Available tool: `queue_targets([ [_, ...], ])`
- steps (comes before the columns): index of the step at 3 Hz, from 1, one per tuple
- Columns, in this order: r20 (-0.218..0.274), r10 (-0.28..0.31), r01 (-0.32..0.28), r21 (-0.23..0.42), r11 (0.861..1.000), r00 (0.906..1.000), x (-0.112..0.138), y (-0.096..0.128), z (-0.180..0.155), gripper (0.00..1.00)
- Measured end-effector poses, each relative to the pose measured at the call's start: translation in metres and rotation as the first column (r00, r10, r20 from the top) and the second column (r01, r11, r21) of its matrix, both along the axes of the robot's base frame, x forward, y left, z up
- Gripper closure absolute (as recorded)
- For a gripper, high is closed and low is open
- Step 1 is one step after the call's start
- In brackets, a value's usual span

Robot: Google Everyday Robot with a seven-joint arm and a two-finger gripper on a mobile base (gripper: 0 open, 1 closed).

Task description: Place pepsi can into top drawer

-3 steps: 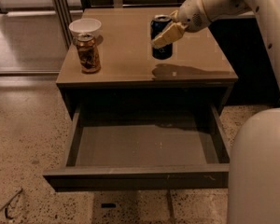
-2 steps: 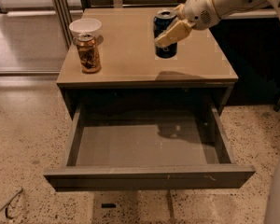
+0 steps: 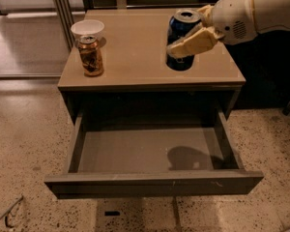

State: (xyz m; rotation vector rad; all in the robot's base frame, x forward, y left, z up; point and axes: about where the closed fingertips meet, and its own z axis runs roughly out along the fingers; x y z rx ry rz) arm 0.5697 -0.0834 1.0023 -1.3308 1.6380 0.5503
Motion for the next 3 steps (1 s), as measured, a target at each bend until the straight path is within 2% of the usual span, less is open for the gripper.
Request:
queue_targets([
  [1,-0.146,-0.010,0.011,0.001,1.000,0.9892,-0.039,0.004,-0.057,1.00],
  [2,-0.197,0.005,-0.008,-0.017,1.000,0.9803,-0.050,0.010,-0.084,1.00],
  [3,-0.197,0.005,-0.008,-0.017,1.000,0.9803,-0.050,0.010,-0.084,1.00],
])
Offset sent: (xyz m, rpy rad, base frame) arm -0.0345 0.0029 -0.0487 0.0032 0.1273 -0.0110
